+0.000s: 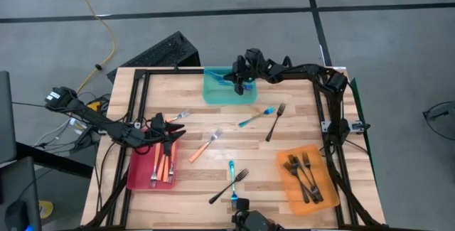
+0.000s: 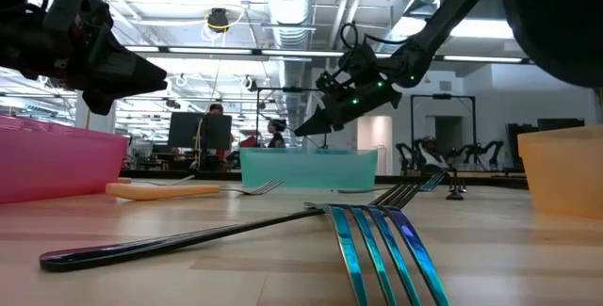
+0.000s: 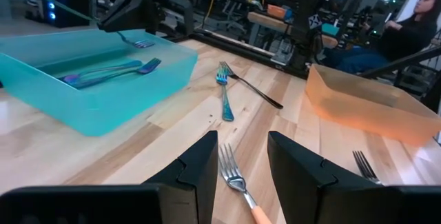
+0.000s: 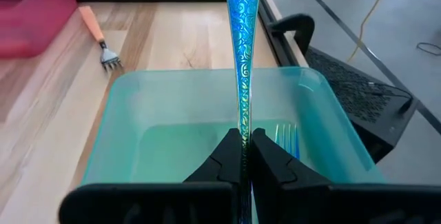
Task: Sort silverware by color (type)
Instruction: Put the blue fork into the blue bin
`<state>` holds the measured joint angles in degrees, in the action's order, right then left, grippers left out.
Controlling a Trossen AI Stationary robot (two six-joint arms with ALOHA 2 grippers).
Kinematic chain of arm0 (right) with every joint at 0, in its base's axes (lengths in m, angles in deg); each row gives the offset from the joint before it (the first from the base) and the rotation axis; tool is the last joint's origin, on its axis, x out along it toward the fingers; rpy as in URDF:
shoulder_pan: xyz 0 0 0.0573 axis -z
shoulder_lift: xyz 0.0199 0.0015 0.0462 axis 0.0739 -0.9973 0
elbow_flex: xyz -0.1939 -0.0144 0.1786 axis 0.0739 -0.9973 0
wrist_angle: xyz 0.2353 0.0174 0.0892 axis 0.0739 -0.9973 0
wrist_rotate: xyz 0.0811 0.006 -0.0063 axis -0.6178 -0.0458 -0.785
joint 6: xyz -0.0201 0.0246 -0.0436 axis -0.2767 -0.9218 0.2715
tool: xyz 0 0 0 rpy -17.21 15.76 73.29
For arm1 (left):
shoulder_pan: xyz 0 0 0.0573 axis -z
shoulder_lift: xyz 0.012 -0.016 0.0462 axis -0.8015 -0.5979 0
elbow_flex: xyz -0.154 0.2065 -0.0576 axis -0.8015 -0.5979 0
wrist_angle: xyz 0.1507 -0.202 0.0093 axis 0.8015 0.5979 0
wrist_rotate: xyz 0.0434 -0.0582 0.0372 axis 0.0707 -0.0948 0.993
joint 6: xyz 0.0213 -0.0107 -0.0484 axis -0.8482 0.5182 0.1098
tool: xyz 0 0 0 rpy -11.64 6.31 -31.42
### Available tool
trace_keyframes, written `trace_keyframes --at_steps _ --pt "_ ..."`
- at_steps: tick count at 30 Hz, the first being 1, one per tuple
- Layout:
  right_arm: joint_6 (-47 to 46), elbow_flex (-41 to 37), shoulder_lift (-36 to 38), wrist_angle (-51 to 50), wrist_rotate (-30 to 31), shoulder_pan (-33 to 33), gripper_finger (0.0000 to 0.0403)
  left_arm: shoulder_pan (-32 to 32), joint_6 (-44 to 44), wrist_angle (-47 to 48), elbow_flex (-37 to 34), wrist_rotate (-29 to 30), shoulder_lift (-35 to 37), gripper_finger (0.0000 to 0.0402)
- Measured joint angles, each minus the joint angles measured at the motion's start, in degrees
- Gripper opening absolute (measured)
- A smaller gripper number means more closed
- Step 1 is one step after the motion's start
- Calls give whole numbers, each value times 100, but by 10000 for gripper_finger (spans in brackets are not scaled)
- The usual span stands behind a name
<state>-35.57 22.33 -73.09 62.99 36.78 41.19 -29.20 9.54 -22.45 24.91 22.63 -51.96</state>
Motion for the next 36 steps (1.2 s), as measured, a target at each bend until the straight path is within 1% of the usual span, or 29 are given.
trace_keyframes --at_steps 10,15,17,20,24,26,30,34,36 --pt "-22 0 0 8 19 -2 34 0 85 -1 0 5 -1 112" --pt "-389 0 2 -75 445 27 34 -1 101 0 0 5 0 112" --pt "-575 3 29 -299 449 90 34 0 101 -1 0 5 0 112" --pt "-646 239 41 -1013 584 184 34 -2 101 1 0 5 -1 112" --pt "-313 678 15 -2167 1003 121 34 -2 103 -1 0 10 0 112" --pt "-125 883 11 -2534 1119 18 34 0 101 1 0 59 -2 112" --pt "-16 1117 13 -2674 1198 -133 34 -2 94 1 0 223 -2 112" --pt "-60 1117 13 -2696 1264 -153 34 -2 93 1 0 261 -1 112" --pt "-112 1080 13 -2642 1401 -155 34 -2 94 4 0 259 -1 112"
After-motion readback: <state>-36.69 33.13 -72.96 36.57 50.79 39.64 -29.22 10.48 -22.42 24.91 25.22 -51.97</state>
